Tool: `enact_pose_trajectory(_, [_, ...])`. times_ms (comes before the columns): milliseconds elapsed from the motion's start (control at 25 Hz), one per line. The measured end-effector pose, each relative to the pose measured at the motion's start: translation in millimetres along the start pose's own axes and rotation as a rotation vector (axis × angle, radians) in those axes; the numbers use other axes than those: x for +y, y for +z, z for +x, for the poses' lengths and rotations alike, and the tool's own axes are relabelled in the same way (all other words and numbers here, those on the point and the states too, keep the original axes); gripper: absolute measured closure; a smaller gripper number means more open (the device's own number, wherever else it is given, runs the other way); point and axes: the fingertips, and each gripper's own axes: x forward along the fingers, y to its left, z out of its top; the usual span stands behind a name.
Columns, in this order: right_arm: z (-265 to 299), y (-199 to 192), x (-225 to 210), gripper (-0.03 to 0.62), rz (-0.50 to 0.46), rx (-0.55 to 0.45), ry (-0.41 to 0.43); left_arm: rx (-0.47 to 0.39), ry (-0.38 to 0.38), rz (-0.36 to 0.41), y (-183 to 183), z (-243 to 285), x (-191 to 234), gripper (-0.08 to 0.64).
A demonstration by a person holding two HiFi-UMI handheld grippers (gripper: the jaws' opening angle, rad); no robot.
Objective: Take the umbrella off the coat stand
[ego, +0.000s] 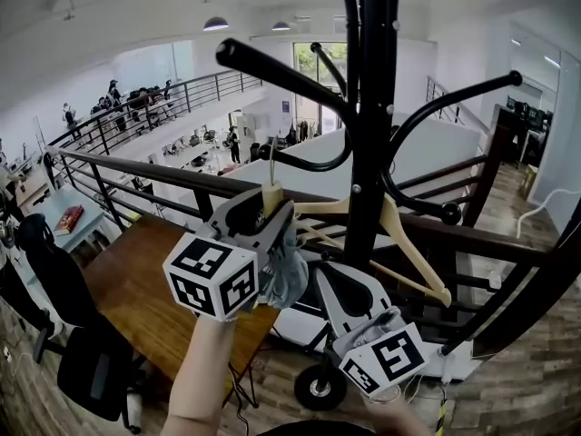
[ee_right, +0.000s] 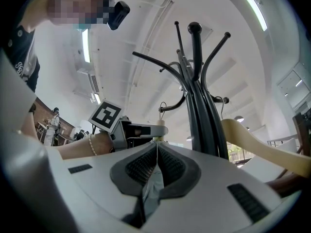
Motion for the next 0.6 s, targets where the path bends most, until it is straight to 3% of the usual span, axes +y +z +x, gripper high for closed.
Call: enact_pose_trajectory(600, [5, -1, 19, 0.563, 0.029, 0.004, 0.031, 0.008, 0.099, -0.032, -6, -42, 25, 0.407])
